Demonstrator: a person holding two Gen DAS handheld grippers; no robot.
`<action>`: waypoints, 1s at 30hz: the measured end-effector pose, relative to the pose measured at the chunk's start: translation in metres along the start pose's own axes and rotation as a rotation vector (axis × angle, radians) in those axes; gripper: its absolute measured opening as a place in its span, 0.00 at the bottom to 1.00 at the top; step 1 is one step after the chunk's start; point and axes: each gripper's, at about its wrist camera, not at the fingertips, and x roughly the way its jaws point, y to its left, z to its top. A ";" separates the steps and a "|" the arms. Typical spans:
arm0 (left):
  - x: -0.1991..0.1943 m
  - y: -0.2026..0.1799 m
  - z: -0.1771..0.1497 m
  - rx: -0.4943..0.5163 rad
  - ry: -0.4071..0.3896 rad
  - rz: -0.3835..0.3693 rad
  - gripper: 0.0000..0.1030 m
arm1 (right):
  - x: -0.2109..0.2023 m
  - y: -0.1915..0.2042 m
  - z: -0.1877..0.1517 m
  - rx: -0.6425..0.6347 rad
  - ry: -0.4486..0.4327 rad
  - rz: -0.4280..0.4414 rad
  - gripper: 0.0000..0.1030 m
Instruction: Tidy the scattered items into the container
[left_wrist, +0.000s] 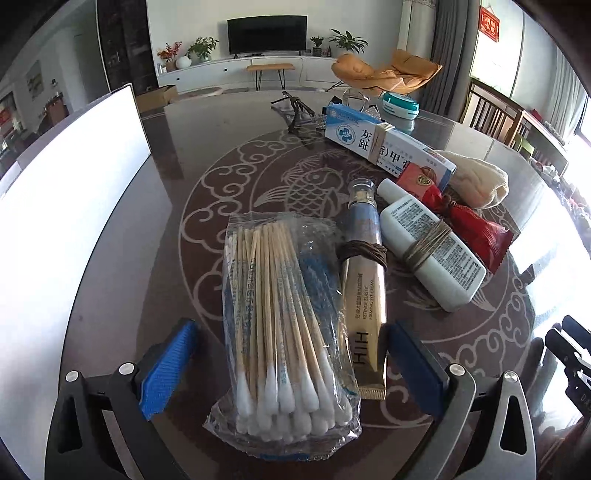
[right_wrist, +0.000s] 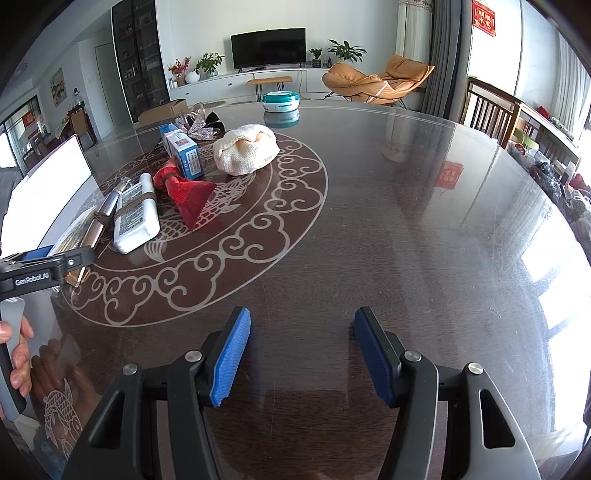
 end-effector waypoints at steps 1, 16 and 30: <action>-0.003 0.003 -0.003 -0.005 -0.005 -0.010 1.00 | 0.000 0.000 0.000 0.000 0.000 0.000 0.59; -0.037 0.031 -0.016 -0.117 -0.200 -0.121 1.00 | 0.000 0.000 0.000 0.000 0.000 -0.002 0.59; 0.001 0.017 -0.007 -0.070 -0.021 -0.005 1.00 | 0.001 -0.001 0.000 0.009 -0.002 0.007 0.59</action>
